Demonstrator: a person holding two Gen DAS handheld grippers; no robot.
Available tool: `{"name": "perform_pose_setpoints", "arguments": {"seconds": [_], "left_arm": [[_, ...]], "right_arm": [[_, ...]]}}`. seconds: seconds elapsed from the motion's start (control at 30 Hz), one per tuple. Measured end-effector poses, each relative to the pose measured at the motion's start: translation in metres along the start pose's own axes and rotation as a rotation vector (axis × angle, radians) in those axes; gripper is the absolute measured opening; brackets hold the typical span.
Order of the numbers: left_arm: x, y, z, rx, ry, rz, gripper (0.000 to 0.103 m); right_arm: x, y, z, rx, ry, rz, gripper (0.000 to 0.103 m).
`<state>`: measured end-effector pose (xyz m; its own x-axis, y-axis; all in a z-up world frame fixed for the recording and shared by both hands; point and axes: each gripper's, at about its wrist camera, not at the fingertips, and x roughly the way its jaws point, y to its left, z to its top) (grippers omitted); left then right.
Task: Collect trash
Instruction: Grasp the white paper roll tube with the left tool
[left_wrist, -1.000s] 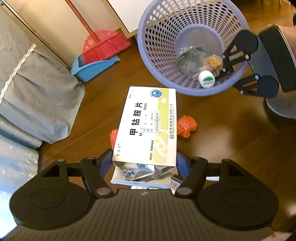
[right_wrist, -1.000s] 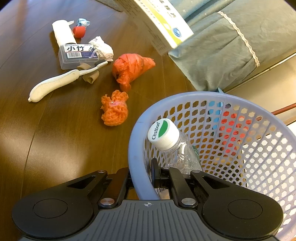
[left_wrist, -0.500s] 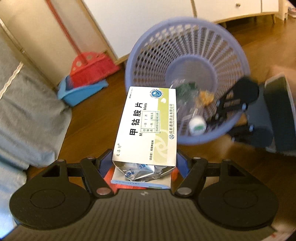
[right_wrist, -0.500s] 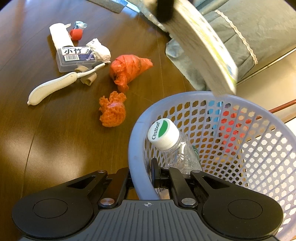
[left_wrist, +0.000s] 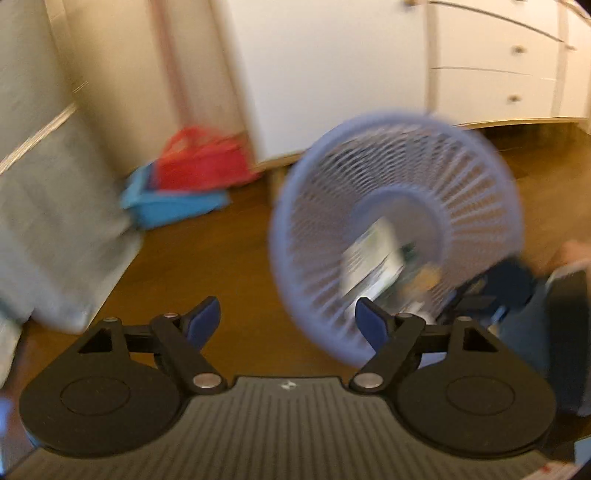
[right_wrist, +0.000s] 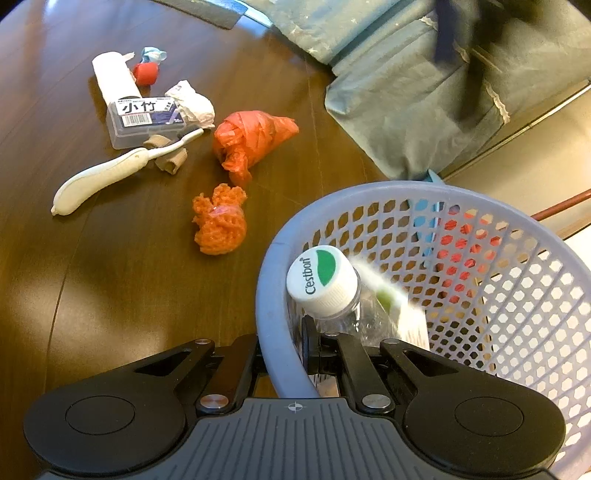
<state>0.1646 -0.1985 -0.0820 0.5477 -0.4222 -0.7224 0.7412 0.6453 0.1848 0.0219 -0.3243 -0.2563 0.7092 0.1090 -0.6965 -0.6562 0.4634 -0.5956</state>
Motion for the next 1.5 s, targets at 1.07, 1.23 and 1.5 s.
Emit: {"name": "perform_pose_setpoints", "arguments": {"seconds": [1.07,1.23,1.5], "left_arm": [[0.025,0.082,-0.256,-0.529,0.382,0.267,0.090],[0.040,0.071,-0.246,-0.247,0.403,0.231,0.091],[0.054,0.070,-0.255,-0.235,0.490,0.056,0.082]], "right_arm": [[0.001,0.007,-0.003,-0.045,0.015,0.006,0.002],[0.001,0.007,-0.002,-0.045,0.016,0.005,0.002],[0.001,0.008,-0.004,-0.053,0.019,0.009,0.002]]}}
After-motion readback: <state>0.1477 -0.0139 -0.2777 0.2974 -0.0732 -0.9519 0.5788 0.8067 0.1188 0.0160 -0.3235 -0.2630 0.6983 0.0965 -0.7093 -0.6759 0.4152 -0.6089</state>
